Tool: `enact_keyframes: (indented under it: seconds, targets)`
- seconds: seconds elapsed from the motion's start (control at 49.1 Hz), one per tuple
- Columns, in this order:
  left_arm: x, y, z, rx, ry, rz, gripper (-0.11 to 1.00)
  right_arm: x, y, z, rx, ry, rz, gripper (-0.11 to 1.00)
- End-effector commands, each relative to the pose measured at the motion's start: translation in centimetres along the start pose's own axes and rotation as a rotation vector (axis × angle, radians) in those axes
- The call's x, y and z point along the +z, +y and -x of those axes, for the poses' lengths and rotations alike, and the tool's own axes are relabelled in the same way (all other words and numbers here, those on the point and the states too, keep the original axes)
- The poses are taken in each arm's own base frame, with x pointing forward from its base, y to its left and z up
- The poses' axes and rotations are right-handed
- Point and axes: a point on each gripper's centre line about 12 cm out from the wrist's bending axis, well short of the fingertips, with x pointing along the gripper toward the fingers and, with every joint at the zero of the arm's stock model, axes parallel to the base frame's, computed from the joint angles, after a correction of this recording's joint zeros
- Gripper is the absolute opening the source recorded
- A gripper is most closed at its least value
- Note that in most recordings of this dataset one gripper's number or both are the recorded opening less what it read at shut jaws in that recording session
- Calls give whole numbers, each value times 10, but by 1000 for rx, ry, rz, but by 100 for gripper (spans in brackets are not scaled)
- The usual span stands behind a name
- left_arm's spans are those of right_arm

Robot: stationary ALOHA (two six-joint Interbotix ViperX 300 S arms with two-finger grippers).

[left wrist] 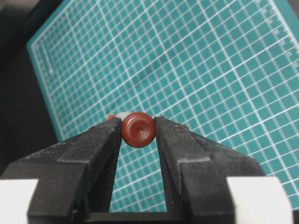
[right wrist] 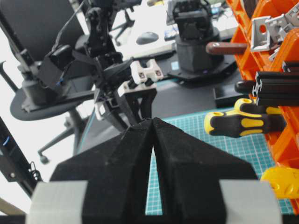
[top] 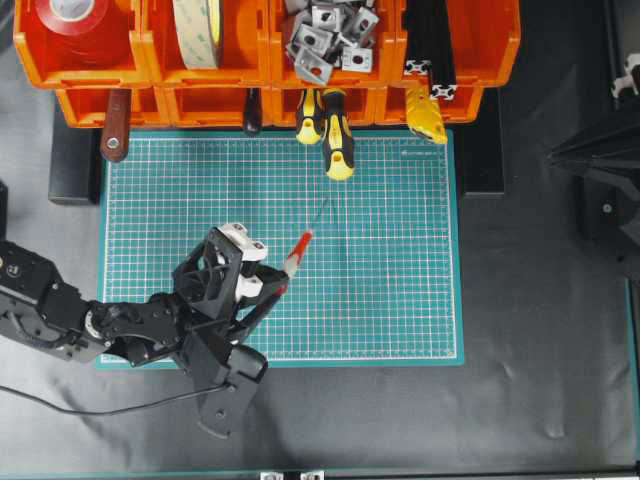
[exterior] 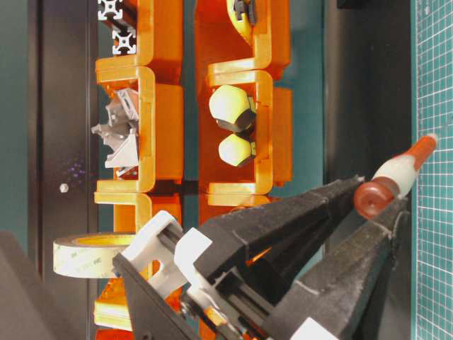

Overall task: Pick red screwdriver from container rack with left arm.
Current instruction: 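Lower the held red screwdriver onto the center of the mat, then open the left gripper and retract it to the left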

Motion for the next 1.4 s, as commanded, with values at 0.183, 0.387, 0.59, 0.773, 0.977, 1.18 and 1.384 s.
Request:
enact_keyframes:
  seconds: [0.183, 0.387, 0.59, 0.773, 0.977, 1.18, 1.384]
  targets:
    - [-1, -3, -3, -32, -27, 124, 75, 15, 4, 3, 6, -21, -1, 1]
    - [-7, -9, -1, -52, -29, 200, 81, 15, 4, 3, 8, -20, -1, 1]
    - [1, 1, 16, -41, -74, 257, 80, 15, 4, 3, 7, -19, -1, 1]
    - [4, 22, 46, -15, -134, 359, 80, 15, 4, 3, 7, -19, -1, 1]
    - [-7, 42, 88, -1, -209, 493, 80, 16, 4, 3, 7, -19, 0, 1]
    - [-29, 67, 144, 8, -339, 633, 79, 15, 4, 3, 6, -16, 5, 1]
    - [-64, 79, 189, 3, -465, 729, 79, 14, 4, 3, 2, -6, 8, 1]
